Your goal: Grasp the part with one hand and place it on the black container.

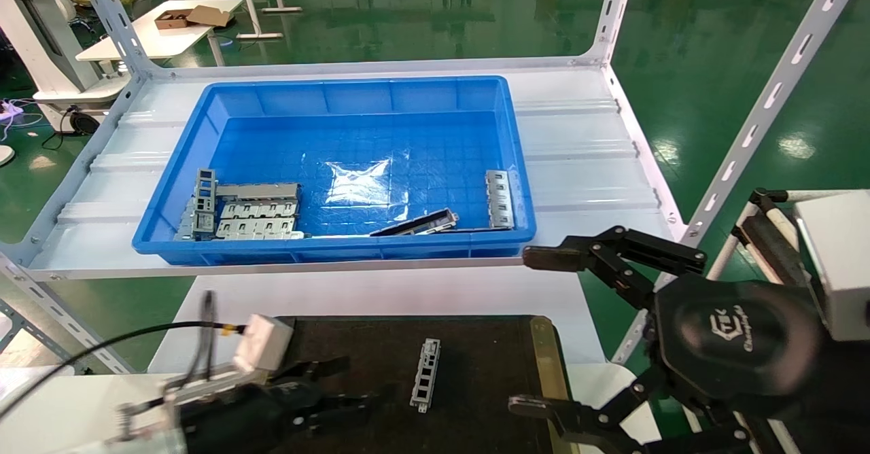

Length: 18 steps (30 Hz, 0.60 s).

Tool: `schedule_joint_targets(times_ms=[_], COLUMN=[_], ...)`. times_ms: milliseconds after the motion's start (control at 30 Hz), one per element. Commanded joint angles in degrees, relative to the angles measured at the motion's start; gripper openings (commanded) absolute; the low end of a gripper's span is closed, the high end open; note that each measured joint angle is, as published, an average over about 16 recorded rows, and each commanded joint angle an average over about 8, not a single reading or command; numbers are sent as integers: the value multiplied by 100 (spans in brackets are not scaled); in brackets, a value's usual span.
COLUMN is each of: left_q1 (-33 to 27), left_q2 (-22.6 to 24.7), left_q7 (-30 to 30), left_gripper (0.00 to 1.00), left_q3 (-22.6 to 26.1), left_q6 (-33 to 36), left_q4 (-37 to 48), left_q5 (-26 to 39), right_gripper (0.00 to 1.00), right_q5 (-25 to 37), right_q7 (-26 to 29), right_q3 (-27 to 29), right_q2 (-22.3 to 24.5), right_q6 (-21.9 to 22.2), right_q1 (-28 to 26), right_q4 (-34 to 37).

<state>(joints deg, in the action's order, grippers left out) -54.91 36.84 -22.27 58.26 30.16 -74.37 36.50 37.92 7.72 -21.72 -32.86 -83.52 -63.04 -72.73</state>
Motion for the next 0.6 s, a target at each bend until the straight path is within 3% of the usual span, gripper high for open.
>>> schedule_joint_targets(times_ms=[33, 300, 600], left_q1=[142, 493, 519], left_q2=[-144, -473, -669], left_q7=[332, 1390, 1703], left_gripper=[100, 100, 100], left_q3=[-279, -920, -1097], left_q6=[333, 1880, 2814], left_q4=[54, 823, 1375], left_q5=[-191, -916, -1190], right_gripper=[100, 100, 100], right_q5=[0, 0, -1], right_q7=[0, 0, 0], right_q3=[0, -1, -1], right_q2=[0, 0, 0], right_q6=[0, 0, 0], right_q1=[0, 0, 0], right_q4=[0, 0, 0])
